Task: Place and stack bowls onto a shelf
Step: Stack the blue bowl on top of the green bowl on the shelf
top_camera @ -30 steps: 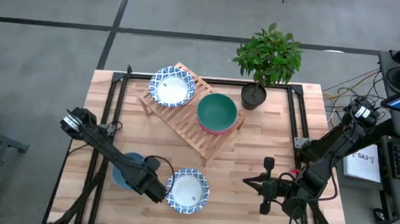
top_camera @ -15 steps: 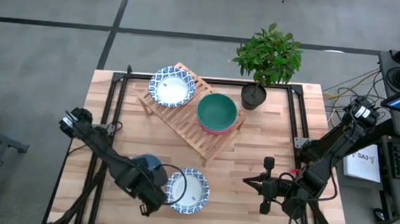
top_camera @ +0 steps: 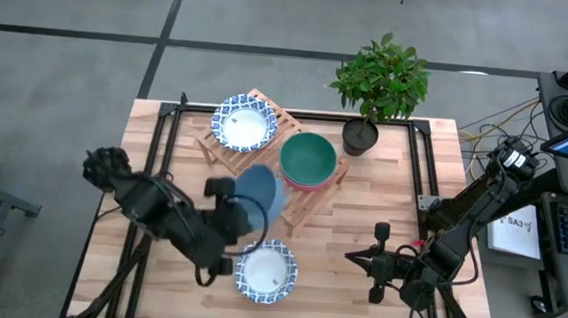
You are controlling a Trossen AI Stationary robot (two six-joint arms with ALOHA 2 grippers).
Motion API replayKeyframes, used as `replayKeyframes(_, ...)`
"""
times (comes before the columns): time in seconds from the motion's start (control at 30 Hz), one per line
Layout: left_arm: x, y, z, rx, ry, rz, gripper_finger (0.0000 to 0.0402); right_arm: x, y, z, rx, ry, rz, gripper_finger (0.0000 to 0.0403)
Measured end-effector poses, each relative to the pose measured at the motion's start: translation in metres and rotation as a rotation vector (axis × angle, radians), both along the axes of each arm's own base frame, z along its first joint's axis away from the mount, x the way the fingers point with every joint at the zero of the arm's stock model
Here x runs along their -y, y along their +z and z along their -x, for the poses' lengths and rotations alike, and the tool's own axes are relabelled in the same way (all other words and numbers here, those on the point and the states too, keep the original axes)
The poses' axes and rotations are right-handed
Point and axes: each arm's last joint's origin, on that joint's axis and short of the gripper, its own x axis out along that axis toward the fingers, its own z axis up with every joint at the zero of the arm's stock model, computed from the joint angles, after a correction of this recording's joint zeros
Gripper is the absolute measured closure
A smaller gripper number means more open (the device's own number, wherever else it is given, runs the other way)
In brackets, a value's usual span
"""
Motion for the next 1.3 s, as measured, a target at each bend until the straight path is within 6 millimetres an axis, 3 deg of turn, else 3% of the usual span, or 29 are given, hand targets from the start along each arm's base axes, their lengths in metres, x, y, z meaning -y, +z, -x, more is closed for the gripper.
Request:
replayKeyframes(0.3, -0.047, 0.028, -0.023, 0.121, -0.080, -0.283, 0.0401, 0.000, 0.000, 0.000, -0.002, 0.003, 0.008, 0.0394)
replayKeyframes(0.47, -0.073, 0.029, -0.044, 0.153, -0.128, -0.375, 0.0401, 0.000, -0.001, 0.000, -0.005, 0.004, 0.013, 0.0394)
replayKeyframes(0.67, -0.097, 0.025, -0.052, 0.122, -0.125, -0.378, 0.0401, 0.001, -0.003, 0.001, -0.014, 0.004, 0.024, 0.0394)
replayKeyframes(0.87, -0.103, 0.014, -0.062, 0.115, -0.142, -0.318, 0.0401, 0.002, -0.003, 0.001, -0.019, 0.004, 0.032, 0.0394)
replayKeyframes(1.3, -0.106, -0.019, -0.073, 0.006, -0.083, -0.377, 0.0387, 0.002, -0.003, 0.001, -0.019, 0.004, 0.031, 0.0394)
